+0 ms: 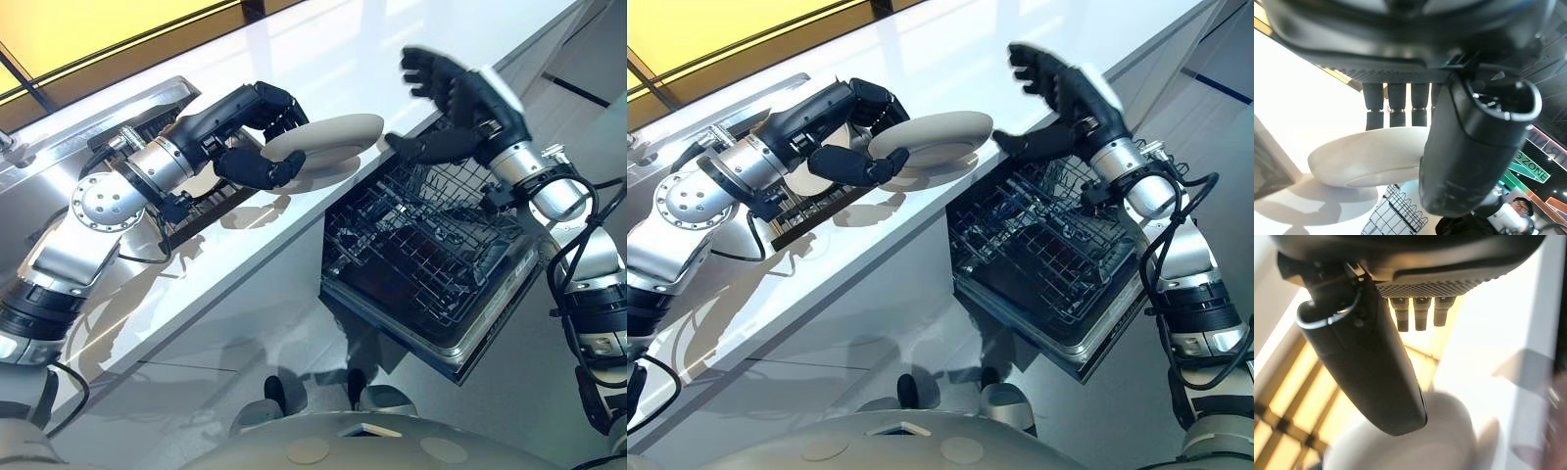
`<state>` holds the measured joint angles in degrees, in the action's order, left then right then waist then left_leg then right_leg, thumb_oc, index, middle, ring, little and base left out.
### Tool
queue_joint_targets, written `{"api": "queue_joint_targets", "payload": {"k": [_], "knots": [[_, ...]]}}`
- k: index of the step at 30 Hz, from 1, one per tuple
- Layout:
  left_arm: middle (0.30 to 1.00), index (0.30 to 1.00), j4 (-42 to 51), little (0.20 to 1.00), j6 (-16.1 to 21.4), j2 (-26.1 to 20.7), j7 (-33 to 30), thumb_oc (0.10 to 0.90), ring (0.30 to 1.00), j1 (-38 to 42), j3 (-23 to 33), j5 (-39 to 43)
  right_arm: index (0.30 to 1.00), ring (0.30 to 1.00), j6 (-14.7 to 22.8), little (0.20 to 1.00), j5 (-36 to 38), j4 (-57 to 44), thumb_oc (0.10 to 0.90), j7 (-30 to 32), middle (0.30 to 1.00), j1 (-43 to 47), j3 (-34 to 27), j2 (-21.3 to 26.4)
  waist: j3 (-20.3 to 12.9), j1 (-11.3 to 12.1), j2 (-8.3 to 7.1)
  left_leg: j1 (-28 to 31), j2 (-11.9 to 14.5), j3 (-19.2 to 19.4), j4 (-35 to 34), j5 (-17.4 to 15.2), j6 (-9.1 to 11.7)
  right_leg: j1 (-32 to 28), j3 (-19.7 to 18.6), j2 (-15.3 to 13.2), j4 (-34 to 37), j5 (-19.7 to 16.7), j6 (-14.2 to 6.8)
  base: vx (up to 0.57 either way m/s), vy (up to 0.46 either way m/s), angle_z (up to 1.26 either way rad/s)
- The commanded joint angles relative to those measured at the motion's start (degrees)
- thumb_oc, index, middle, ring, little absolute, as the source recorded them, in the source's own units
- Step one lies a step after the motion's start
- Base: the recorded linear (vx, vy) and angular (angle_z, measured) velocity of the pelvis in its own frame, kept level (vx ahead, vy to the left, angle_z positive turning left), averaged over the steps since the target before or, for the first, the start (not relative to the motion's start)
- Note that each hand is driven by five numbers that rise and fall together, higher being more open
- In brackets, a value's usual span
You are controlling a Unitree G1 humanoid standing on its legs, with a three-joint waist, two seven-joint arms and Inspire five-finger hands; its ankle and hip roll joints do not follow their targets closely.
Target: Pick up plates and place into dishwasher.
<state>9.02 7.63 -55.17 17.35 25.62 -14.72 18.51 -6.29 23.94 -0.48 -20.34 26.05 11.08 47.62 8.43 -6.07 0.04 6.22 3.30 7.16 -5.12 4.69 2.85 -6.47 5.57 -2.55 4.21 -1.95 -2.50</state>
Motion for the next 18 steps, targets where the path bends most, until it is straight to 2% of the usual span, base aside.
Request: {"api": "queue_joint_targets", "payload": {"k": [1,5,14,18], "knots": [[0.3,0.3,-0.07,0.2,6.04,0.09,-1.35,0.1,0.3,9.33,0.01,3.19,0.9,0.9,2.69,0.9,5.95,-1.64,0.8,-5.62,0.9,10.18,1.62,3.17,-5.55,1.59,-0.59,-0.49,-4.18,-1.32,0.12,-3.97,-1.85,2.19,3.97,4.33,-6.84,5.25,-2.74,0.04,-0.012,0.1],[0.3,0.3,-1.23,0.2,7.06,0.21,-0.79,0.1,0.3,9.21,-1.28,2.91,0.9,0.9,6.02,0.9,7.42,0.19,0.8,-7.78,0.9,11.64,3.26,2.72,-5.58,2.1,-1.04,-0.5,-4.23,-1.68,0.12,-3.97,-2.06,2.05,4.02,4.25,-6.71,5.14,-2.77,0.03,-0.023,0.14],[0.3,0.3,-1.53,0.2,7.01,1.12,0.18,0.1,0.3,7.83,-1.67,2.87,0.9,0.9,7.99,0.9,7.6,-1.99,0.8,-13.22,0.9,13.76,5.75,2.7,-5.58,2.64,-1.36,-0.56,-4.32,-2.31,0.14,-3.86,-2.26,1.94,3.79,4.16,-6.3,4.88,-2.72,0.0,-0.004,0.01],[0.3,0.3,-1.98,0.2,6.76,1.22,0.43,0.1,0.3,8.49,-2.92,3.63,0.9,0.9,10.27,0.9,9.06,-2.16,0.8,-13.77,0.9,16.78,8.02,3.3,-5.77,2.97,-1.56,-0.73,-4.31,-2.69,0.24,-3.68,-2.2,1.71,3.61,4.19,-5.91,4.71,-2.66,0.0,-0.003,0.01]]}}
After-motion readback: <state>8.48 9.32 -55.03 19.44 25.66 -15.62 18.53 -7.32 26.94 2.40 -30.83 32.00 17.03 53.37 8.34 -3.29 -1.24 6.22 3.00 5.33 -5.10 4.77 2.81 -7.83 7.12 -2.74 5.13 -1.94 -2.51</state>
